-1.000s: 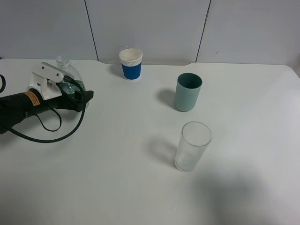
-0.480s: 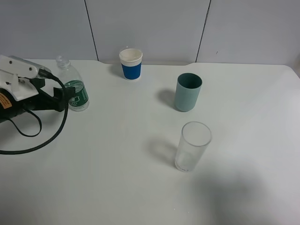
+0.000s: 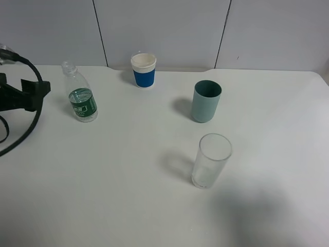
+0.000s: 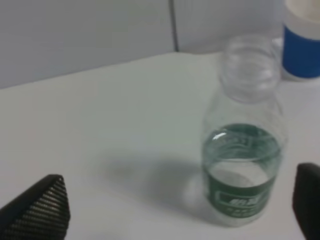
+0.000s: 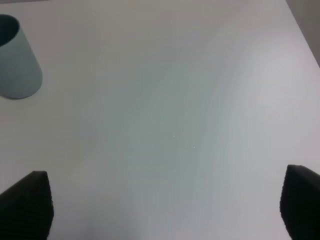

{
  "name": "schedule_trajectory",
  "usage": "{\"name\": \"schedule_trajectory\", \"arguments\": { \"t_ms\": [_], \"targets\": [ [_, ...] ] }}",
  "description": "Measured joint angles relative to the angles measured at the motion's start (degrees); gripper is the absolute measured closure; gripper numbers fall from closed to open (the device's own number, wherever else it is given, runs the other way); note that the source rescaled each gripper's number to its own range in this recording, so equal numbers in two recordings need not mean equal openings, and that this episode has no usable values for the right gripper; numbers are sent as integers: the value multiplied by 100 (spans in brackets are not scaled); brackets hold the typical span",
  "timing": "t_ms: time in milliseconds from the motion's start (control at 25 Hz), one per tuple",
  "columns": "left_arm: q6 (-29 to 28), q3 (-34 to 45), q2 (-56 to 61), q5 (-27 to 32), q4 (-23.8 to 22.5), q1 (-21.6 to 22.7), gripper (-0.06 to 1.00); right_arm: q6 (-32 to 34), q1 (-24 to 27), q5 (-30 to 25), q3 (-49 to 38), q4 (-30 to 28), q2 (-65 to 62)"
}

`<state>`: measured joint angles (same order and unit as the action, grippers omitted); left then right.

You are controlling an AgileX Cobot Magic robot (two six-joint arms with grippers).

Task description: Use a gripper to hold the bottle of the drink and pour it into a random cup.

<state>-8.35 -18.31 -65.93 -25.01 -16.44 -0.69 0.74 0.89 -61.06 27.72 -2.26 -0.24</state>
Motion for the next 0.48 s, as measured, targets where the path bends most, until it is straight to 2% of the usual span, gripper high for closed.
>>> {"name": "schedule_trajectory", "arguments": {
  "t_ms": [240,480],
  "targets": [
    [-299,-721,1081,2058,76,0,16,0,0,0,0,0,0],
    [-325,-1577,1880,4229,87,0,16,0,0,0,0,0,0]
  ]
}}
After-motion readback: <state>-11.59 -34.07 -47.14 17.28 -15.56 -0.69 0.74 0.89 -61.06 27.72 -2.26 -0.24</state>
